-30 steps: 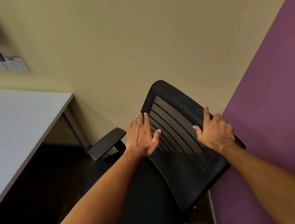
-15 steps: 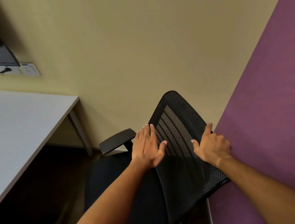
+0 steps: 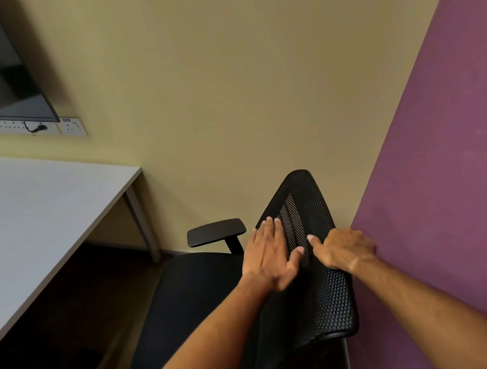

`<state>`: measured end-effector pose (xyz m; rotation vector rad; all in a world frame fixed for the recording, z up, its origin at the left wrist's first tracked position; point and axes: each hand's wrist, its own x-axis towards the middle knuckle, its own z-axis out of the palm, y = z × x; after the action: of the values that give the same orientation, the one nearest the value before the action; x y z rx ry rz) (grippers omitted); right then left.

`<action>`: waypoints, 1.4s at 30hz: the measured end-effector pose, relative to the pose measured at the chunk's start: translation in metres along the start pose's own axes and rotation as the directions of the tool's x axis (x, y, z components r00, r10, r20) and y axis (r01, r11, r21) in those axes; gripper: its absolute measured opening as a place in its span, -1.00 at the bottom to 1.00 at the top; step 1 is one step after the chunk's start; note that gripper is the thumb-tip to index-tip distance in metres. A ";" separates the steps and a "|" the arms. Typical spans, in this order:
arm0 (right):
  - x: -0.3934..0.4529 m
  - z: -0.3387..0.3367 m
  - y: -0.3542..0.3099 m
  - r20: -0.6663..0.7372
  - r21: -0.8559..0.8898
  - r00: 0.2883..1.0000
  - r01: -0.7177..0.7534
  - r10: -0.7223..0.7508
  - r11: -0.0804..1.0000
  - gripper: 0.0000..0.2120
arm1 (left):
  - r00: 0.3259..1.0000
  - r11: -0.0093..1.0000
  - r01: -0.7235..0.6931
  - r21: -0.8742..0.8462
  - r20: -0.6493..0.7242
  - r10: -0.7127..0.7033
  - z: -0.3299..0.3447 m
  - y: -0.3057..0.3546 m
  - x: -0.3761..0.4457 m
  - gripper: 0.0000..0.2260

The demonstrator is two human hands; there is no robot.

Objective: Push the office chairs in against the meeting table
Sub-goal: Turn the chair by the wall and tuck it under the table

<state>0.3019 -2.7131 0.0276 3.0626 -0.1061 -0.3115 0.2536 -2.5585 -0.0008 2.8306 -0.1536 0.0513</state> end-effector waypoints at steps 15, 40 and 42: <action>-0.080 -0.020 0.007 0.573 0.206 0.820 -0.140 -0.003 0.969 -0.26 | 0.991 0.998 -0.012 -0.056 0.129 0.019 0.002 0.018 -0.107 -0.01; -0.109 0.061 0.022 -0.457 -0.059 0.583 0.734 -0.672 0.676 -0.41 | 0.939 0.975 0.199 -0.102 0.303 -0.160 -0.017 -0.048 -0.235 0.11; -0.111 0.065 0.017 -0.495 -0.054 0.540 0.763 -0.681 0.644 -0.43 | 0.929 0.974 0.222 -0.051 0.313 -0.196 -0.019 -0.053 -0.246 0.09</action>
<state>0.1787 -2.7257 -0.0127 3.0342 1.2662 0.4796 0.0143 -2.4784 -0.0115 2.7334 0.0791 -0.4334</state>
